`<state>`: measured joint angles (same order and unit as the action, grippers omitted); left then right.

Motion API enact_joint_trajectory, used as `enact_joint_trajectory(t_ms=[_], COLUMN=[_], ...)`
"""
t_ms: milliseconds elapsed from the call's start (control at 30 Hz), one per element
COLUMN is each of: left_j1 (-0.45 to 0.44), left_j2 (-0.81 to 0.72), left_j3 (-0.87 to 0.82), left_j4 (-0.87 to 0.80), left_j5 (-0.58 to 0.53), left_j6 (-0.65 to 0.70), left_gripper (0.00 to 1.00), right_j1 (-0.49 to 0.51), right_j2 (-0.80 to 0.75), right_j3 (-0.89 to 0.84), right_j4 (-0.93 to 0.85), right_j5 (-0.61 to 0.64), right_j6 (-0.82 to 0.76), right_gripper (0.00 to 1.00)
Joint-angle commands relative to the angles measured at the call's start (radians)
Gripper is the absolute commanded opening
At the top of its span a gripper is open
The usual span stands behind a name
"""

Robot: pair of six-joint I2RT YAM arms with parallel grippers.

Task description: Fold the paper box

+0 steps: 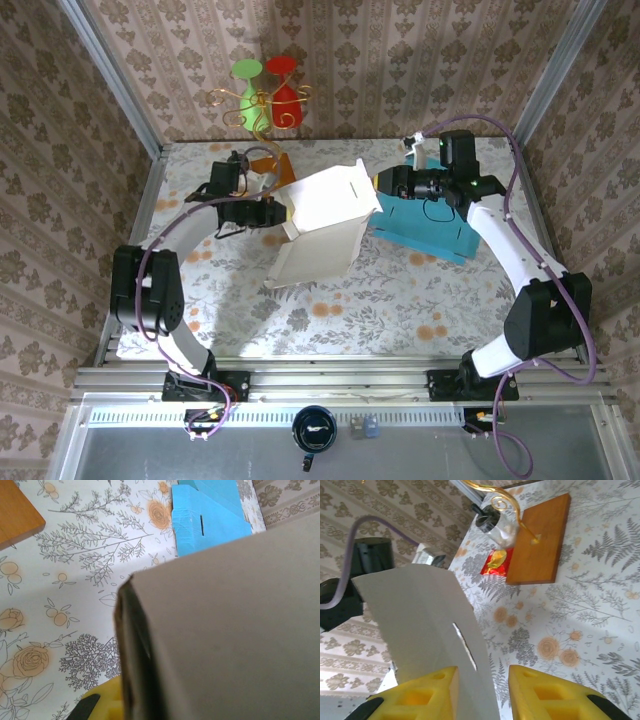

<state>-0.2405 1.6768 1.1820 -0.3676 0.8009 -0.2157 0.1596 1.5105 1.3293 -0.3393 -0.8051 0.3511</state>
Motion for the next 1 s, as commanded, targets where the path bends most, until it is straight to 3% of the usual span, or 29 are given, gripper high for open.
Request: enact_joint_trajectory(t_ms=[0, 333, 967], left_j1=[0.007, 0.001, -0.013], left_j2=[0.012, 0.016, -0.02], left_j3=[0.036, 0.044, 0.008], left_j4=[-0.03, -0.025, -0.015], left_j5=[0.037, 0.044, 0.031], left_j6=[0.025, 0.015, -0.003], left_gripper=[0.0, 0.0, 0.0], right_j1=[0.008, 0.051, 0.144], right_j2=[-0.005, -0.009, 0.01], right_j3=[0.034, 0.016, 0.086], right_j4=[0.025, 0.008, -0.08], right_j5=[-0.086, -0.078, 0.088], right_j6=[0.013, -0.003, -0.101], right_gripper=[0.33, 0.34, 0.4])
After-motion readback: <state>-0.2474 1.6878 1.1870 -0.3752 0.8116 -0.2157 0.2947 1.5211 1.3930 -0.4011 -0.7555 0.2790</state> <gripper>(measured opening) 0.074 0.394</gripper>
